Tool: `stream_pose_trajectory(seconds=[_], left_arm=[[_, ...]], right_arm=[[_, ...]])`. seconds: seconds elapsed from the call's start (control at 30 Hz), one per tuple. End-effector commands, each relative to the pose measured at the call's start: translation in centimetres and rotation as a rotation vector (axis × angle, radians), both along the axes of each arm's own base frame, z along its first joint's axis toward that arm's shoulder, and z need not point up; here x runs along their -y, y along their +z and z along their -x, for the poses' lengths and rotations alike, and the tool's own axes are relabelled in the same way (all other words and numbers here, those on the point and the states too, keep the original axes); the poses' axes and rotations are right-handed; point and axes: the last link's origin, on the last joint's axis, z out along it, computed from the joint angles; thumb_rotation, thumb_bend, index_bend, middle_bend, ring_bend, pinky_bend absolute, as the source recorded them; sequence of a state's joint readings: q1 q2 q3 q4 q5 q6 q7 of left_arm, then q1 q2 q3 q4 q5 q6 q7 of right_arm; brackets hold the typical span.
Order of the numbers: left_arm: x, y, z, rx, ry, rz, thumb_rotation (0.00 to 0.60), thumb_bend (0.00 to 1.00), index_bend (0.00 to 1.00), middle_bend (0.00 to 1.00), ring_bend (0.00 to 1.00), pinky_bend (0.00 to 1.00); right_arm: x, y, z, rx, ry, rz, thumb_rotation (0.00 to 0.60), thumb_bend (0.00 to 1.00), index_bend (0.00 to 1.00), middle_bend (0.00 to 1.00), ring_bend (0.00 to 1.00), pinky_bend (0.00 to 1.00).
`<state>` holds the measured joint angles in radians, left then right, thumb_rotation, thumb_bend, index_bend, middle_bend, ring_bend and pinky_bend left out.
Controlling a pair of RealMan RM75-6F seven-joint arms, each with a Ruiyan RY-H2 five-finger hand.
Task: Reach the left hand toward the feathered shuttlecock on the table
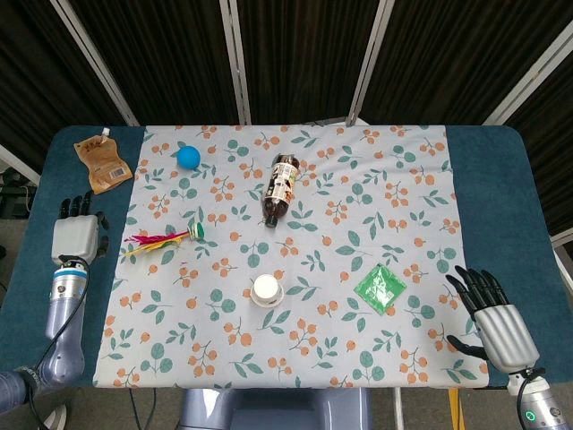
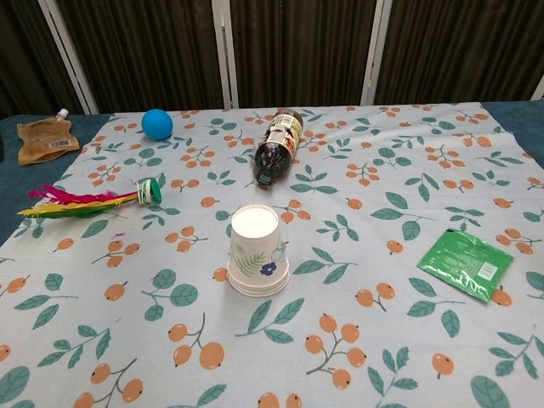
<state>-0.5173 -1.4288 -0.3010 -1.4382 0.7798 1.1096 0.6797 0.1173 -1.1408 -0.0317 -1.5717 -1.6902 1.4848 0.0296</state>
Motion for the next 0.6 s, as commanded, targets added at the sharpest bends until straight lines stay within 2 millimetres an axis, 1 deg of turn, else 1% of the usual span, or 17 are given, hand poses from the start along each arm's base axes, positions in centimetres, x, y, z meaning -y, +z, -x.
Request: stream_pose_trajectory(seconds=[0.03, 0.2, 0.6], left_arm=[[-0.8, -1.3, -0.1, -0.003, 0.035, 0.022, 0.6, 0.47, 0.47, 0.0, 0.0, 0.0], [-1.2, -2.5, 0.2, -0.013, 0.076, 0.042, 0.6, 0.47, 0.47, 0.0, 0.0, 0.0], [-1.9, -3.9, 0.1, -0.019, 0.091, 0.052, 0.6, 0.47, 0.48, 0.0, 0.0, 0.0]], right_arm=[[0.0, 0.0, 0.0, 0.001, -0.001, 0.0, 0.6, 0.05, 0.08, 0.0, 0.0, 0.0], [0.0, 0.0, 0.1, 0.001, -0.004, 0.001, 0.6, 0.05, 0.08, 0.0, 0.0, 0.0], [0.0, -0.1, 0.0, 0.001, -0.003, 0.0, 0.6, 0.05, 0.08, 0.0, 0.0, 0.0]])
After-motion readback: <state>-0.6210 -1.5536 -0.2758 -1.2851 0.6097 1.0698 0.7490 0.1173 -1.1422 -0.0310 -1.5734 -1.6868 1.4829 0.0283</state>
